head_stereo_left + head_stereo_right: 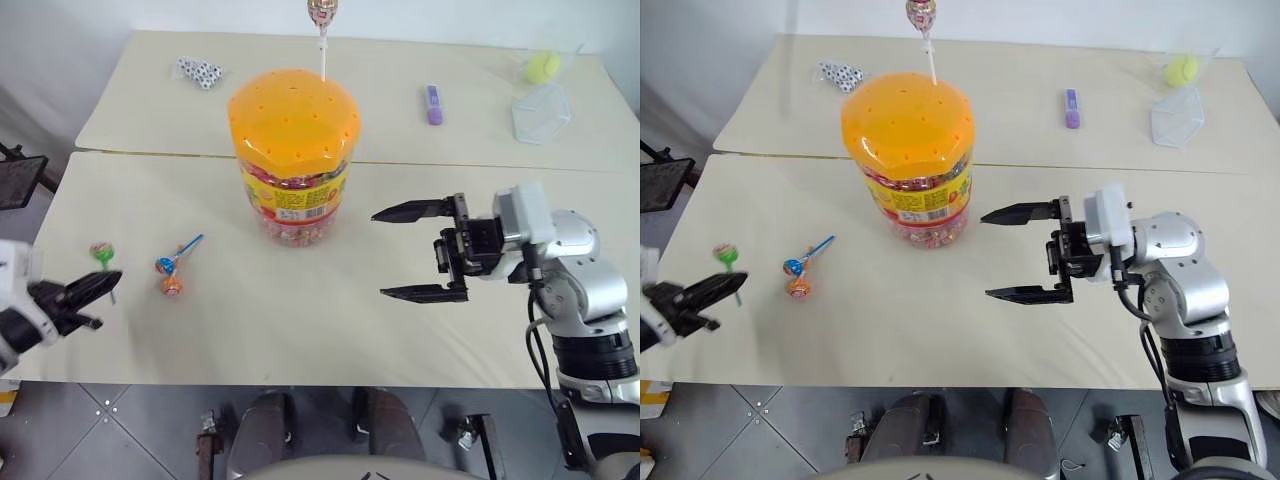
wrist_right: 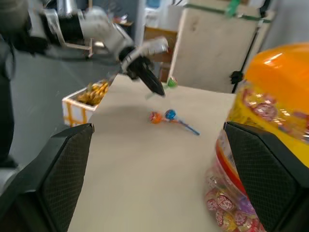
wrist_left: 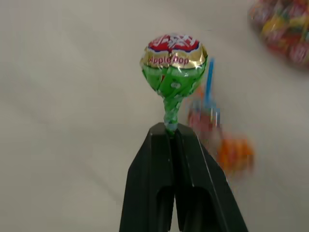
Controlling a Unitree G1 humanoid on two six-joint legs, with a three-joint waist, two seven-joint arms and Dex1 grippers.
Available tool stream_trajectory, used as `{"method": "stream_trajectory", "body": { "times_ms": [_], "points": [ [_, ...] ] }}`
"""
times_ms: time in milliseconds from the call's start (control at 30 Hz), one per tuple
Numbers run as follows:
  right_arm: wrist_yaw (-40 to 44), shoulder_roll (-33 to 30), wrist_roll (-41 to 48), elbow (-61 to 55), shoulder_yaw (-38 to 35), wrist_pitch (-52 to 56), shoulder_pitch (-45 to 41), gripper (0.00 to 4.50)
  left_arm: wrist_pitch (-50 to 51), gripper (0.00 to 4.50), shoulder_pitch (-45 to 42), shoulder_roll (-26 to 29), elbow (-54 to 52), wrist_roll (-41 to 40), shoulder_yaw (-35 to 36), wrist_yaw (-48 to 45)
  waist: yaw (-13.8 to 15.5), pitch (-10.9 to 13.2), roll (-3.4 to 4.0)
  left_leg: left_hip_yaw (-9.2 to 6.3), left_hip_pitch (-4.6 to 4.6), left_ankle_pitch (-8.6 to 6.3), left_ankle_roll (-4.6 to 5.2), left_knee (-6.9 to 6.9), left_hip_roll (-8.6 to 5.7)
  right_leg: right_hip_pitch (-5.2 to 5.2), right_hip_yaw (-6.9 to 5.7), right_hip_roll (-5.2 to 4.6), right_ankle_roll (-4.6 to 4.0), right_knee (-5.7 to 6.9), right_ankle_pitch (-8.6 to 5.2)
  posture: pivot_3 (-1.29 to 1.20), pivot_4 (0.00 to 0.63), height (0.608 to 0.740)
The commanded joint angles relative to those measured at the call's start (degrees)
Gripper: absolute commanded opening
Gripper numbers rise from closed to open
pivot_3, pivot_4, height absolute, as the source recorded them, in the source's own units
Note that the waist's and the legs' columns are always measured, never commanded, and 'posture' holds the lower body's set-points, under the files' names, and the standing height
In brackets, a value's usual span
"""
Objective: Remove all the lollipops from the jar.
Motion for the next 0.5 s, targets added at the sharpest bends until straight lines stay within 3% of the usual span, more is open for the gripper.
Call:
{"method": "stream_trajectory", "body": {
  "times_ms": [33,200,367,433,500],
  "points": [
    [2.21,-0.15,-2.59,2.62,0.32,-3.19,-1.36,4.50,-0.96,0.02,3.44,-1.40,-3.68,0.44,0.93,-0.10,0.27,0.00,0.03,0.04,0.03,0.00,0.00,0.00,-0.01,0.01,0.02,-0.02,-0.01,-0.02,0.00,0.00,0.150,0.740],
    [-0.42,1.28,-1.46,3.05,-1.08,-1.47,-2.48,4.50,-0.58,1.20,3.42,-2.24,-1.41,0.35,-0.90,0.28,0.06,-0.01,0.05,0.06,0.02,-0.04,-0.08,-0.04,0.04,-0.11,0.02,0.02,-0.05,0.11,0.00,0.00,0.150,0.740],
    [-8.43,4.62,0.71,3.89,-4.42,1.87,-5.89,4.50,-9.79,2.77,2.07,-0.79,2.37,1.26,0.43,-6.80,-0.84,0.00,0.05,0.11,0.01,-0.06,-0.11,-0.09,0.10,-0.17,-0.03,0.10,-0.06,0.11,0.00,0.00,0.150,0.740],
    [-13.94,6.56,-0.07,4.56,-4.56,4.33,-8.72,4.50,-13.41,3.35,-1.30,-1.16,3.13,-4.83,3.85,-14.04,-1.01,0.00,0.05,0.15,0.01,-0.07,-0.11,-0.09,0.13,-0.19,-0.02,0.13,-0.06,0.11,0.00,0.00,0.150,0.740],
    [-20.70,7.67,-3.25,6.37,-2.95,9.53,-13.66,4.50,-10.65,3.35,-8.14,-0.38,4.70,-14.30,8.22,-15.66,-1.12,0.00,0.05,0.25,-0.05,-0.05,-0.14,-0.07,0.19,-0.34,0.02,0.15,-0.15,0.19,-0.01,0.00,0.150,0.740]
  ]
}}
